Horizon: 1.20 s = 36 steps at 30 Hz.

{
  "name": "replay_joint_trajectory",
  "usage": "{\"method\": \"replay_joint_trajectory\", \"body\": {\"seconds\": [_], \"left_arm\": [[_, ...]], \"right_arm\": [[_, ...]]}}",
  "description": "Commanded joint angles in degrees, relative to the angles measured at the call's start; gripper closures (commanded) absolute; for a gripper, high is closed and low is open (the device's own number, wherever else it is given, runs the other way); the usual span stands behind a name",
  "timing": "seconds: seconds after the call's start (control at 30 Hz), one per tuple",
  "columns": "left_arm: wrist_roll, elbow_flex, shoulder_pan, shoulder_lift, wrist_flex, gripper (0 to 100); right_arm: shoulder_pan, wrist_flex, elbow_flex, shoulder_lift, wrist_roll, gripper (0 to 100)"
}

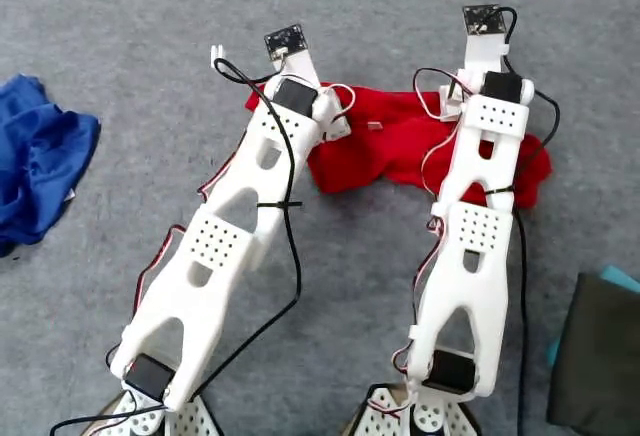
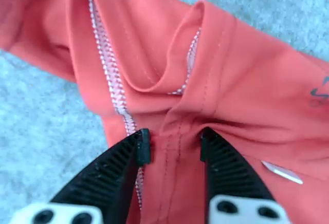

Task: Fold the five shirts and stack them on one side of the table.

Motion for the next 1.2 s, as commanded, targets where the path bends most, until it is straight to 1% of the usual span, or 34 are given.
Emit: {"method": "replay_joint_trajectory", "body": {"seconds": [0.0, 0.2, 0.33, 0.47, 0.63, 1.0, 1.17], "left_arm": [[1.6, -2.5, 0.9, -0.8, -0.2, 83], [5.2, -2.5, 1.8, -0.7, -0.2, 83], [5.3, -2.5, 1.8, 0.7, -0.2, 83], [7.6, -3.0, 1.5, 3.2, 0.1, 83], [7.6, -3.0, 1.4, 3.5, 0.1, 83], [7.6, -3.2, 1.3, 3.4, 0.0, 96], [7.6, -10.0, 1.4, 3.4, 3.3, 98]], "right_arm": [[1.5, -1.2, -2.9, -1.4, -0.4, 99.3], [1.5, -1.2, -2.9, -1.4, -0.4, 99.3], [1.5, -1.2, -2.9, -1.4, -0.4, 99.3], [1.5, -1.2, -2.9, -1.4, -0.4, 99.3], [1.5, -1.2, -2.9, -1.5, -0.4, 99.3], [1.5, -1.2, -2.9, -1.5, -0.4, 99.3], [1.5, -1.2, -2.9, -1.5, -0.4, 99.3]]}}
